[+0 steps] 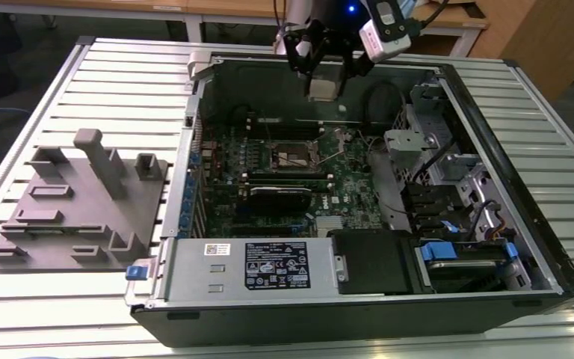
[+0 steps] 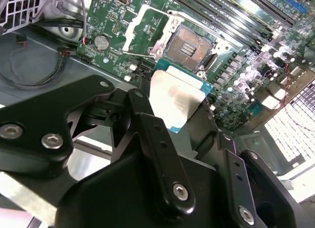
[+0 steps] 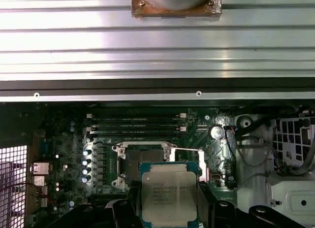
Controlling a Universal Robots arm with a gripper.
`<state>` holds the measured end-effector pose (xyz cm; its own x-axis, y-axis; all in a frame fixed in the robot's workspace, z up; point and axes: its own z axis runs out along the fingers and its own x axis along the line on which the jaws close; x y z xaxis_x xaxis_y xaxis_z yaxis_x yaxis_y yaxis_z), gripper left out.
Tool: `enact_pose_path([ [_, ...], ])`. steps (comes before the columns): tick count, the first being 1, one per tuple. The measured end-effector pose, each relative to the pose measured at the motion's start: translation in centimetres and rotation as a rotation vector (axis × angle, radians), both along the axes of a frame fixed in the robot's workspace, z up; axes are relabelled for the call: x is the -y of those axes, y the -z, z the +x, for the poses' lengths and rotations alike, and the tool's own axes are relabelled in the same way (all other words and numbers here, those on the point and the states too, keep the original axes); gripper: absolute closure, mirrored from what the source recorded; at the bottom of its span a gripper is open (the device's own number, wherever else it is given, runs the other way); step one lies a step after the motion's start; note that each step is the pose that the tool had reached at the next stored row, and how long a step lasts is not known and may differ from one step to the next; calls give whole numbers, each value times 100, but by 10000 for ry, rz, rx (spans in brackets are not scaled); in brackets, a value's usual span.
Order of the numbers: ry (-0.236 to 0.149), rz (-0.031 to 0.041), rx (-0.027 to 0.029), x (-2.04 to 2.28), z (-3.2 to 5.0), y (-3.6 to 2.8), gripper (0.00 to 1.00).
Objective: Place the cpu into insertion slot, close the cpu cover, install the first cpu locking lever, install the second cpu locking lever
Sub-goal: 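Place the cpu into insertion slot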
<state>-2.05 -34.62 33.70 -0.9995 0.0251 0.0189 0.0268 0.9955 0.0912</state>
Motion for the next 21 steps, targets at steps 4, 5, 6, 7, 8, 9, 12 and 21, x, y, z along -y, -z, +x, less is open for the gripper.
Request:
enact_pose_path([
  [4, 0, -1, 0, 0, 0, 36, 46],
  [5, 0, -1, 0, 0, 0, 44, 46],
  [6, 0, -2, 0, 0, 0, 53, 46],
  [7, 0, -1, 0, 0, 0, 63, 46],
  [8, 0, -2, 0, 0, 0, 71, 46],
  [9, 0, -2, 0, 0, 0, 79, 46],
  [12, 0, -1, -1, 0, 0, 97, 46],
  [21, 1, -7, -1, 0, 0, 153, 46],
])
